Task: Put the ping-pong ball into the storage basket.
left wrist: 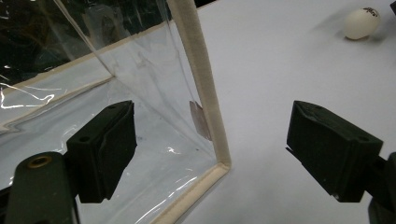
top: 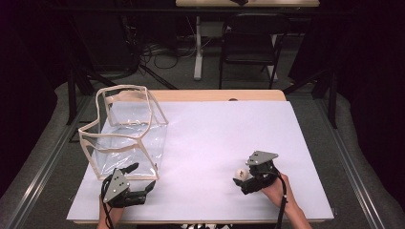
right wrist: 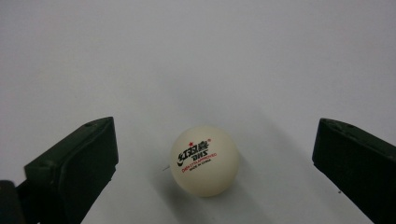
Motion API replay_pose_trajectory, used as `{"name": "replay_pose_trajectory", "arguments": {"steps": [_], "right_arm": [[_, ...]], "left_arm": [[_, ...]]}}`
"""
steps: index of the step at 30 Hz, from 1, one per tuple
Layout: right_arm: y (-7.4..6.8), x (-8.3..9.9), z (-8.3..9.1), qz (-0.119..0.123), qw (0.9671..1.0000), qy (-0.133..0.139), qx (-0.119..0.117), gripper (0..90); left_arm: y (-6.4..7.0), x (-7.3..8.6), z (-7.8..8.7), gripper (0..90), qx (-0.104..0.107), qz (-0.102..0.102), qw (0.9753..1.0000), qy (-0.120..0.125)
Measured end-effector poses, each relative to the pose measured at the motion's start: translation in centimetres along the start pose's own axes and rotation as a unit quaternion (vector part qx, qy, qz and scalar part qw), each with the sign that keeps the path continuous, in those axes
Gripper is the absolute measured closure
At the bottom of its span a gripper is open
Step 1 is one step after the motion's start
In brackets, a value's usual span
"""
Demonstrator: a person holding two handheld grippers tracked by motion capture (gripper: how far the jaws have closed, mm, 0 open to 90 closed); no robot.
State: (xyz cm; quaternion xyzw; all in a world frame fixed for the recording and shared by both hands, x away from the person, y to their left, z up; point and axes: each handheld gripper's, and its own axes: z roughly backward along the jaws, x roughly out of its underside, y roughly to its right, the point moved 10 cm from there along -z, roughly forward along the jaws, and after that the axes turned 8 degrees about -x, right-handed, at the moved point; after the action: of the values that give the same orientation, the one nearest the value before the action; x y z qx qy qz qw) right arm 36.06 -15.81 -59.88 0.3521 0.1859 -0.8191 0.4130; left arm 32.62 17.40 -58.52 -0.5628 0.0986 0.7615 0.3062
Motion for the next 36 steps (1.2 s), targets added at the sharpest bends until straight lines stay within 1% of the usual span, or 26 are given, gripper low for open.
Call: {"name": "replay_pose_trajectory", "arguments": {"steps": [6,13,22,25,28,31,33,36], "right_arm": [[-0.1,0.4,-0.4,-0.005,1.0000,0.000,-0.005,0.0],[0.0,0.9,-0.4,-0.015,0.9999,-0.001,-0.006,0.0],[-0.2,1.3,-1.0,-0.016,0.9998,-0.007,-0.009,0.0],[-0.3,1.4,-1.0,-0.016,0.9998,-0.009,-0.011,4.0],[-0.3,1.5,-1.1,-0.019,0.9997,-0.008,-0.010,11.6],[-0.1,1.7,-1.1,-0.020,0.9997,-0.012,-0.003,17.0],[-0.1,1.8,-1.1,-0.022,0.9997,-0.014,0.001,22.2],[0.0,1.9,-1.2,-0.017,0.9998,-0.014,0.004,27.2]], "left_arm": [[0.0,0.0,-0.1,16.1,0.001,-0.001,1.0000,-0.001],[0.1,0.0,-0.1,16.1,0.003,-0.002,1.0000,-0.001],[0.2,0.0,-0.1,16.1,0.005,-0.004,1.0000,-0.002],[0.2,0.0,-0.1,16.1,0.005,-0.004,1.0000,-0.002],[0.1,0.0,-0.1,16.1,0.005,-0.005,1.0000,-0.002],[0.2,0.0,-0.1,16.1,0.006,-0.004,1.0000,-0.002],[0.2,0.0,-0.1,16.1,0.005,-0.005,1.0000,-0.001],[0.2,0.0,-0.1,16.1,0.006,-0.005,1.0000,-0.002]]}}
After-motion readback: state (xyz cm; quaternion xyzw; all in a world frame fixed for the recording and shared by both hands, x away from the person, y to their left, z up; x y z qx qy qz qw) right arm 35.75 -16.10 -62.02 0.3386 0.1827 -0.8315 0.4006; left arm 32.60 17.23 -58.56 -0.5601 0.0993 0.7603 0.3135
